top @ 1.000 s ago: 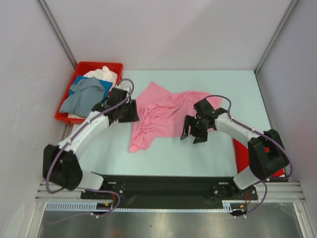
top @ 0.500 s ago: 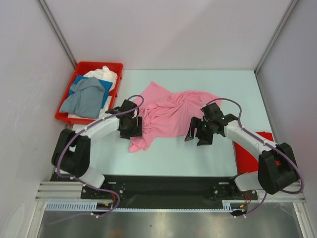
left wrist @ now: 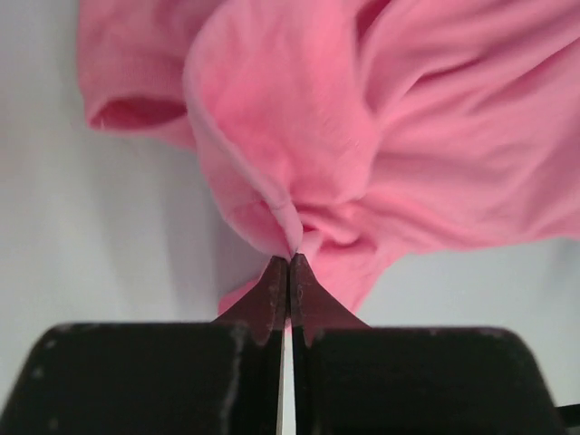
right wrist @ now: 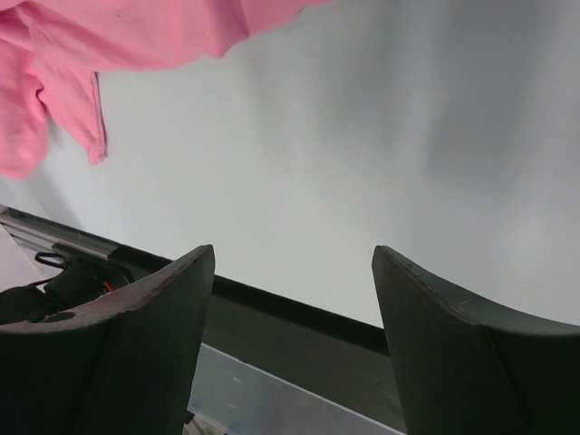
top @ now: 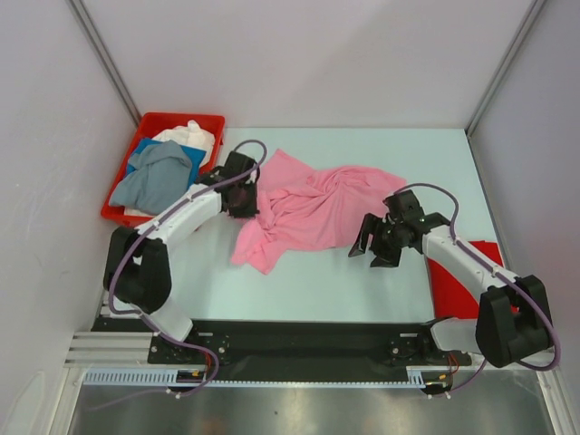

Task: Fold and stack the t-shirts
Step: Flatten the tshirt out

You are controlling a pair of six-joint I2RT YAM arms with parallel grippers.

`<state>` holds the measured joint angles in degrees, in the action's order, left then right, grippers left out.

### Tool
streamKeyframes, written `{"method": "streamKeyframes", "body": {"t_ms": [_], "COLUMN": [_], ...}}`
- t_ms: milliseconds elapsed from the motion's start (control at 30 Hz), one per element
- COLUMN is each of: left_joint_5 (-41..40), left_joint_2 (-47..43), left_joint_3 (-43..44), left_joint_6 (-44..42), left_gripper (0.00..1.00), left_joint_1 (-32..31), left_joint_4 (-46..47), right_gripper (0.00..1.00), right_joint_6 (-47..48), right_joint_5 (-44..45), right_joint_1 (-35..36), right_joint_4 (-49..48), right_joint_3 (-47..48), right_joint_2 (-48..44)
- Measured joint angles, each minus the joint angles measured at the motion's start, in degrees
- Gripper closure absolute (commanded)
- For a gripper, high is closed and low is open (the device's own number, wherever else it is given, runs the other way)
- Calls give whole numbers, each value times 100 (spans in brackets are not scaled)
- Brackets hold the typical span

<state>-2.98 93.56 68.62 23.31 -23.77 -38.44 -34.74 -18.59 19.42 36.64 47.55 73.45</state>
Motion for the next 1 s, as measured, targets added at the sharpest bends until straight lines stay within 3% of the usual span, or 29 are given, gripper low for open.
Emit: {"method": "streamKeyframes", "body": {"t_ms": [200, 267, 367, 400, 467, 567, 667, 900, 1000], "left_joint_5": [-76, -96, -146, -157, -251, -396, -439, -404, -380], "left_joint_2": [304, 568, 1082, 1279, 1604, 1746, 1517, -306, -1292], "left_joint_3": [1390, 1698, 2022, 2114, 2234, 2229, 2100, 942, 365], "left_joint_6": [-166, -247, -426, -511, -610, -691, -734, -570, -372], "left_gripper": [99, 91, 50, 22, 9, 8, 16, 18, 18], "left_joint_1": [107, 205, 396, 463, 568, 651, 664, 664, 664], "left_joint_4": [-57, -11, -33, -79, -157, -286, -258, -111, -118], "right_gripper": [23, 23, 24, 24, 24, 24, 24, 27, 27], "right_joint_6": [-22, -37, -66, -83, -90, -87, -83, 81, -175], "right_joint_5": [-111, -155, -199, -216, -254, -273, -269, -68, -282], "right_joint_1": [-72, -116, -138, -142, -144, -144, -144, 238, 688], "right_joint_4": [-59, -59, -74, -70, -87, -107, -122, -68, -717], "right_joint_3": [0, 66, 212, 289, 466, 664, 715, 1169, 1563], "right_joint_2": [317, 573, 872, 968, 1117, 1220, 1235, 1652, 2135]}}
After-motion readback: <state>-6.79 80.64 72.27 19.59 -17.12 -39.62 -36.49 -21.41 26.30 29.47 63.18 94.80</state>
